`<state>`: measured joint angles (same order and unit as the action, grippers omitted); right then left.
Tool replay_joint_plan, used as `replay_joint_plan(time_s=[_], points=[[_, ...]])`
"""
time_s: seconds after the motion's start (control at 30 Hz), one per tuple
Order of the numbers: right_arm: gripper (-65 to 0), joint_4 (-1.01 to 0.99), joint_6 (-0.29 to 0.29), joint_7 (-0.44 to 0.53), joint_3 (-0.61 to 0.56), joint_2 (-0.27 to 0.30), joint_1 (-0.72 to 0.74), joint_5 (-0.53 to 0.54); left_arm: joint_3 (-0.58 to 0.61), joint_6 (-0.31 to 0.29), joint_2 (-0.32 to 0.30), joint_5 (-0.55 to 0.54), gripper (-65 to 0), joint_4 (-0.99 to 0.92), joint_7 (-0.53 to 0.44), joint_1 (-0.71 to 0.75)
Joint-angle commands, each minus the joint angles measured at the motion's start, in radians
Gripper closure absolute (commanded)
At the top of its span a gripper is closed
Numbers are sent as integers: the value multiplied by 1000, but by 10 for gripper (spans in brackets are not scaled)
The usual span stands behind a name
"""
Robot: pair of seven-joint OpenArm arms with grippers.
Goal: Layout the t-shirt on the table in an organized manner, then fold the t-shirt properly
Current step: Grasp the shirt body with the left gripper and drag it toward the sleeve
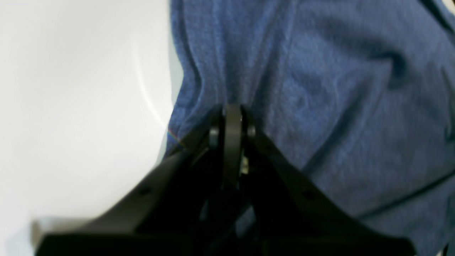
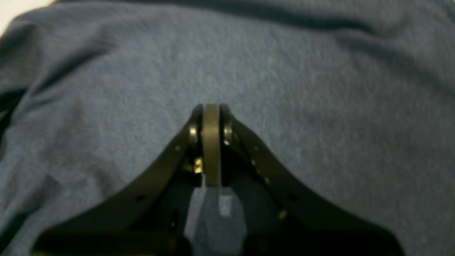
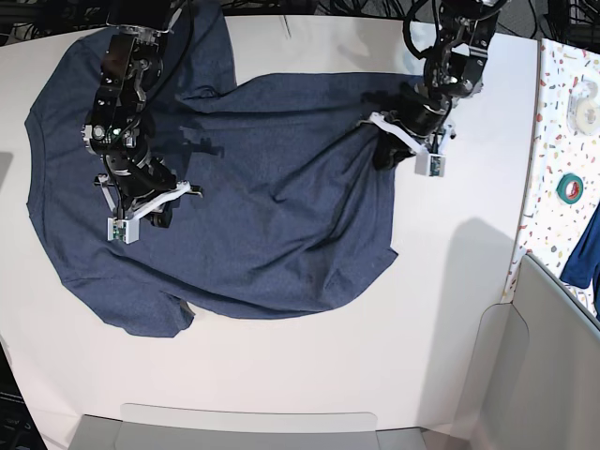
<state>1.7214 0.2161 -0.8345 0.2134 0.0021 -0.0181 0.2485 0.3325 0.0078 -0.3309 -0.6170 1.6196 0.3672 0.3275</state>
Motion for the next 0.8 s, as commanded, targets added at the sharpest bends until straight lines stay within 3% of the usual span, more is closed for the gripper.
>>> replay_joint_plan(time_s=[0.0,0.13,0.27,0.4,0.53,0.6,0.77], points=[[0,10,1,25,1,5,17,12,38,2,-1,19,-4,5,128,22],[0,-4,1,28,1,8,19,13,107,2,0,39,-4,20,174,15],[0,-4,1,28,1,2,19,15,101,2,2,38,-6,71,172,6],[0,-4,3,28,1,0,19,16,-32,2,2,36,-74,221,184,-8],[0,-4,3,28,1,0,13,16,-164,2,3,35,-231,295,186,-57],[0,-4,3,27,1,0,11,16,-209,2,3,35,-279,288,186,-98],[0,-5,3,27,-1,3,10,13,-322,1,56,3,-286,113,215,-250]])
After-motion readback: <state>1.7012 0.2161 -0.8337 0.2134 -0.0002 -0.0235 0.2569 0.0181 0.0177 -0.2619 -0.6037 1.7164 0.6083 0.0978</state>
